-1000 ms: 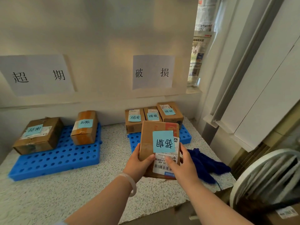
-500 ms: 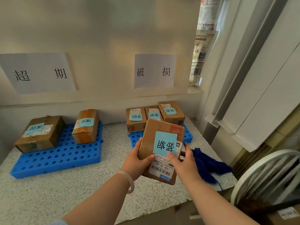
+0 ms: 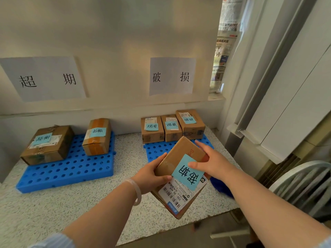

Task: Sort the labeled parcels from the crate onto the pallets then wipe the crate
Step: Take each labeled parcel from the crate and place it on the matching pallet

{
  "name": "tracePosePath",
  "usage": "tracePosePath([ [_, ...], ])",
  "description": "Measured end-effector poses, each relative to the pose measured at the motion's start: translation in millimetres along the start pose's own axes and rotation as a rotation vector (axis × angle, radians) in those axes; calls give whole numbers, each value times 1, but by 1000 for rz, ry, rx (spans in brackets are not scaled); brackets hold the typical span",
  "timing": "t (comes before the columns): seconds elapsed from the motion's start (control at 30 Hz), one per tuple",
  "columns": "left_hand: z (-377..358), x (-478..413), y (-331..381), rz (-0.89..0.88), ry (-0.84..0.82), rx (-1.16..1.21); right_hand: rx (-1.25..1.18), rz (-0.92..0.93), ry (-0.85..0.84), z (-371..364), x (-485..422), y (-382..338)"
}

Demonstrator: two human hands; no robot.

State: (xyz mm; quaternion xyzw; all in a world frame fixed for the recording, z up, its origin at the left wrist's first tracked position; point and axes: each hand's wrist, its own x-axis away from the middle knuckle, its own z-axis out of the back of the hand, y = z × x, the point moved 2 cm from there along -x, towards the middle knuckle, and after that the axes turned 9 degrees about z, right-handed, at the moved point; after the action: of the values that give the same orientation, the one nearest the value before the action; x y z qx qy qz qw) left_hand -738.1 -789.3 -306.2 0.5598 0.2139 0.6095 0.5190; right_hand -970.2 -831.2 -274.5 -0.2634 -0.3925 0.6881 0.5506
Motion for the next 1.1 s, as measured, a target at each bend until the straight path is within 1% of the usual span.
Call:
tracePosePath([
  [0.07,4,0,2,-1,13,-24,2,-17,7,-4,1,1],
  [0.17,11,4,2,-11,95,-1,-43,7,87,-10,7,2],
  [0.23,14,6,3,-53,178,57,-94,-2,147,-14,10,4],
  [0.33,16,9,3,-149,372,222,-212,-54,260,-18,13,11],
  [0.4,13,11,1,-161,434,308,-316,-99,335,-20,15,17],
  [0.53,-6,17,-5,-113,371,349,-428,-205,351,-32,19,27],
  [0.6,-6,15,-5,-126,396,341,-447,-231,367,-37,19,31],
  [0.77,6,11,4,-111,468,164,-458,-201,372,-43,24,28],
  [0.87,7,7,5,-112,433,141,-495,-199,388,-45,27,24],
  [0.97,8,4,0,-75,359,192,-484,-203,367,-45,31,19],
  [1.1,7,7,1,-97,317,178,-376,-187,322,-42,33,16],
])
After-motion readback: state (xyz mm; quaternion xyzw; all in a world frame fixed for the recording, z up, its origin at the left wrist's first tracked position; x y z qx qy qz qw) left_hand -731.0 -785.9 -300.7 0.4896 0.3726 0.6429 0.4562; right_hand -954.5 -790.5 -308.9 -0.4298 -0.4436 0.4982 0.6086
